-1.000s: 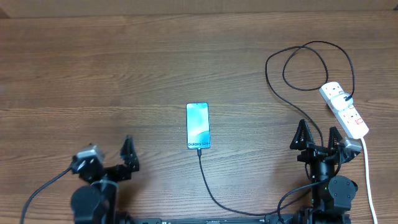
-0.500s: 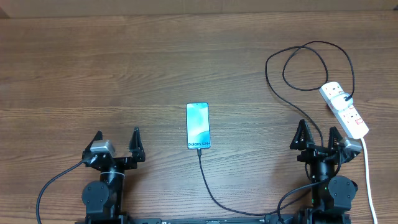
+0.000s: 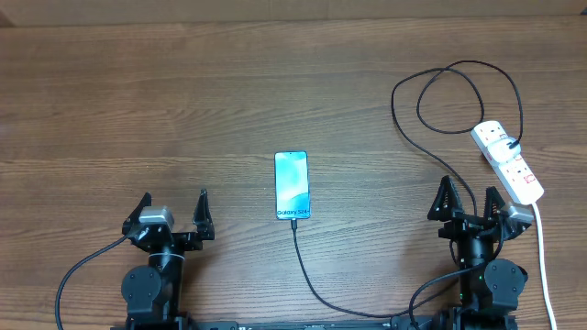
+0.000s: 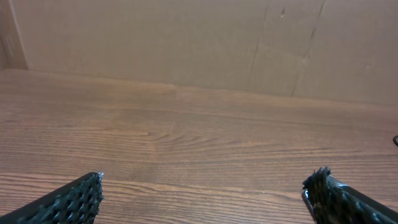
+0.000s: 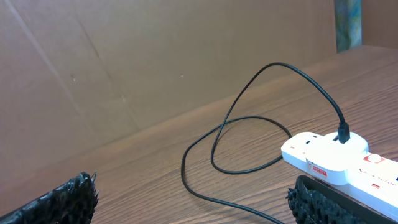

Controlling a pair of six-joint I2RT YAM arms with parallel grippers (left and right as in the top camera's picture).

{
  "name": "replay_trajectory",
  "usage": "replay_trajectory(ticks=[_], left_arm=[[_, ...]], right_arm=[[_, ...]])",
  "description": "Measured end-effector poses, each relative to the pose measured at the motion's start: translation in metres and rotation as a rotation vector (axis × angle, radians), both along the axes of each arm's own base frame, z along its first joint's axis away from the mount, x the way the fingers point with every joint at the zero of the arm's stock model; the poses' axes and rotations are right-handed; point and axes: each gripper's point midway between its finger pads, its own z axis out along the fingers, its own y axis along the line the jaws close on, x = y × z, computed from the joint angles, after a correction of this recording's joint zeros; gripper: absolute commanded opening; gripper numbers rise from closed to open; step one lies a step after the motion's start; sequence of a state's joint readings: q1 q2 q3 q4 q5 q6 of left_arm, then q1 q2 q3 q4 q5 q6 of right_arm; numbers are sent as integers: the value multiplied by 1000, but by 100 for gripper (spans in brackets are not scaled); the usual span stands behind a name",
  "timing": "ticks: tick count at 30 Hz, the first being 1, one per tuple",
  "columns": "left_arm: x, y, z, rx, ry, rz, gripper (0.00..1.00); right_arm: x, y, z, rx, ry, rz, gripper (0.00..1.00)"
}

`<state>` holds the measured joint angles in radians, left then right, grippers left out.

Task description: Plug charger to phone and switch on socket

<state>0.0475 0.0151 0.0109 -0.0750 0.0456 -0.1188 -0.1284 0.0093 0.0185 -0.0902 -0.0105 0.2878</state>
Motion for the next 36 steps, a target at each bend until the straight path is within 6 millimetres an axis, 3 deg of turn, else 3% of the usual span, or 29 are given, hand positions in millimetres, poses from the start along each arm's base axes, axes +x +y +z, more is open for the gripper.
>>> replay_trajectory(ticks=[36], left_arm=[[0,0,0,15,0,-1,99]], right_arm=[[0,0,0,0,0,0,100]])
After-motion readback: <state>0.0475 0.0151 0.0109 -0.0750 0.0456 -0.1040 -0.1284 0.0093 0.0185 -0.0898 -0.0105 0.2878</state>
